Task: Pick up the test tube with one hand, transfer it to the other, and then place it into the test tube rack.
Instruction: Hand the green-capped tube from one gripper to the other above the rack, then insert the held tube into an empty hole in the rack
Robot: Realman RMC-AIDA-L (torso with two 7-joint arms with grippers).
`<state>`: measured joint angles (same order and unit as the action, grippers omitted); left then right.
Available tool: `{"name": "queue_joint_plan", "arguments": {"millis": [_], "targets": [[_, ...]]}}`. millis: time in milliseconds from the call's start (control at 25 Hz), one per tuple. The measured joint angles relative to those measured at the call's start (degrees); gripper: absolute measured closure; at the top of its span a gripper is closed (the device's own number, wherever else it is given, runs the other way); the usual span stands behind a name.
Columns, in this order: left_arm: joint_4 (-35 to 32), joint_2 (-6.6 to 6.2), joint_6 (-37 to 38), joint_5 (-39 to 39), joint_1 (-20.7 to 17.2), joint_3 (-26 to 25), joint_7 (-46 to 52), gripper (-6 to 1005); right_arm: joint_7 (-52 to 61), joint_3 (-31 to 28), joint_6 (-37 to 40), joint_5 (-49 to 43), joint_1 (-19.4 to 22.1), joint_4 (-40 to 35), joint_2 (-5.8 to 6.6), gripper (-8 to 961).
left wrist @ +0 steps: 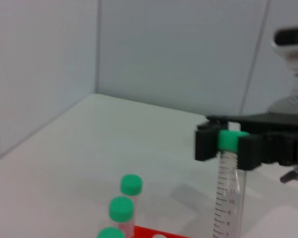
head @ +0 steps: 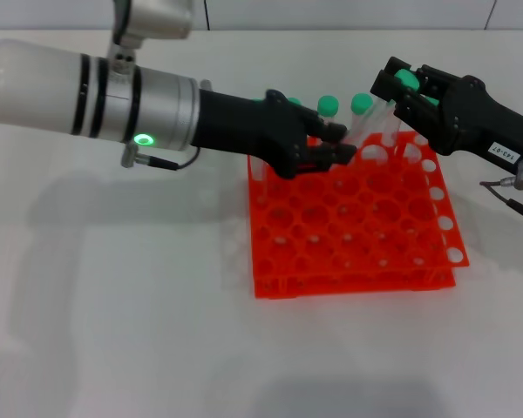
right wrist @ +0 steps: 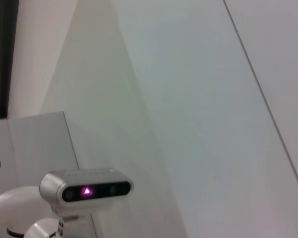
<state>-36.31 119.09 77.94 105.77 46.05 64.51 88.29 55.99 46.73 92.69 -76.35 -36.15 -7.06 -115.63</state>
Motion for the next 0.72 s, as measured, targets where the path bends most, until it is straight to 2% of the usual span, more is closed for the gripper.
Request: {"name": "queue_joint_plan", "arguments": {"millis": [160,320,480,600,720], "targets": [[-6.2,0.11,0.9,-0.3,-2.9,0.0,4.6,700,0.0,0.7,0.1,-0.4,0.2,-1.1,0.04,703],[-14.4,0.10,3.7,-0.4,-7.1,0.0,9.4,543,0.0,0.9,0.1,-0.5,0.4,-1.6,0.23,702],[-25.0,0.30,5.3,-1.0,-13.6,0.1,12.8,383,0.5,1.0,0.0,-0.5,0.8,-3.2,0.40,702],[-30.6,0.36,5.2,-4.2,-19.4,0.8,12.9,261,1.4,1.7,-0.4,-0.5,1.0,-4.3,0.44,701],[-33.1,0.38,5.0,-7.5,-25.3,1.2,10.0,218,1.7,3.3,-0.7,-0.5,1.0,-5.8,0.52,701]]}}
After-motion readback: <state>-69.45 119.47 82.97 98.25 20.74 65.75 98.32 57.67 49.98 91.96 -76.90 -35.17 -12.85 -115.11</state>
